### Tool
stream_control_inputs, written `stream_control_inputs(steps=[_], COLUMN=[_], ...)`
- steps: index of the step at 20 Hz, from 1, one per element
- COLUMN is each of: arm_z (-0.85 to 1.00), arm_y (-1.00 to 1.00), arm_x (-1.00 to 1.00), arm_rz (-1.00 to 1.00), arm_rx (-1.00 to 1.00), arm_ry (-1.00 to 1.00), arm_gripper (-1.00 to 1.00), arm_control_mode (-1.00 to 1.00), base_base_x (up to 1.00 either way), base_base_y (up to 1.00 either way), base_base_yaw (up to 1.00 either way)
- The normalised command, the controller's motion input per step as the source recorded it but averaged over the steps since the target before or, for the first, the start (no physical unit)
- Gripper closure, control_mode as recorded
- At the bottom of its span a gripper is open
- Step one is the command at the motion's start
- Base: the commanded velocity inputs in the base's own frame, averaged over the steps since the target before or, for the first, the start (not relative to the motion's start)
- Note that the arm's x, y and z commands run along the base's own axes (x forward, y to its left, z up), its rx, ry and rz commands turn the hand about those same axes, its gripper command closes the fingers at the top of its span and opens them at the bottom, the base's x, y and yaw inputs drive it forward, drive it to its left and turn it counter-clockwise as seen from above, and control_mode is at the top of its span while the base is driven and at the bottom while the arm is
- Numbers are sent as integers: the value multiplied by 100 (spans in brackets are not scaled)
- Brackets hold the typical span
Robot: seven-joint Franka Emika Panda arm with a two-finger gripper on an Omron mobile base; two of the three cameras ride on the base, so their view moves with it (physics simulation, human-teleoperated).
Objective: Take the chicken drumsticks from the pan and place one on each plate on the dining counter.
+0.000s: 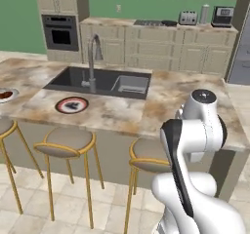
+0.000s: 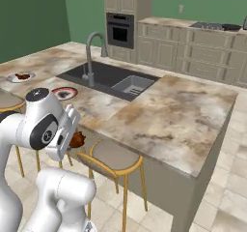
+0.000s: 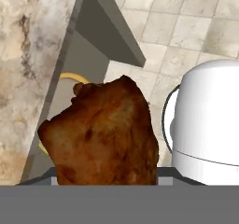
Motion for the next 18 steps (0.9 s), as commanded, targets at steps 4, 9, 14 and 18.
stream_control_inputs(steps=[4, 9, 14, 18], arm_z=[0, 0, 0, 0], arm_y=[0, 0, 0, 0], arm_x=[0, 0, 0, 0], arm_rz=[0, 0, 0, 0], arm_rx=[0, 0, 0, 0], arm_ry=[0, 0, 0, 0], arm_gripper=[100, 100, 100, 100], arm_control_mode=[100, 100, 100, 100], base_base_x=[0, 17, 25, 22], base_base_y=[100, 100, 87, 29], base_base_yaw=[-34, -15, 6, 21])
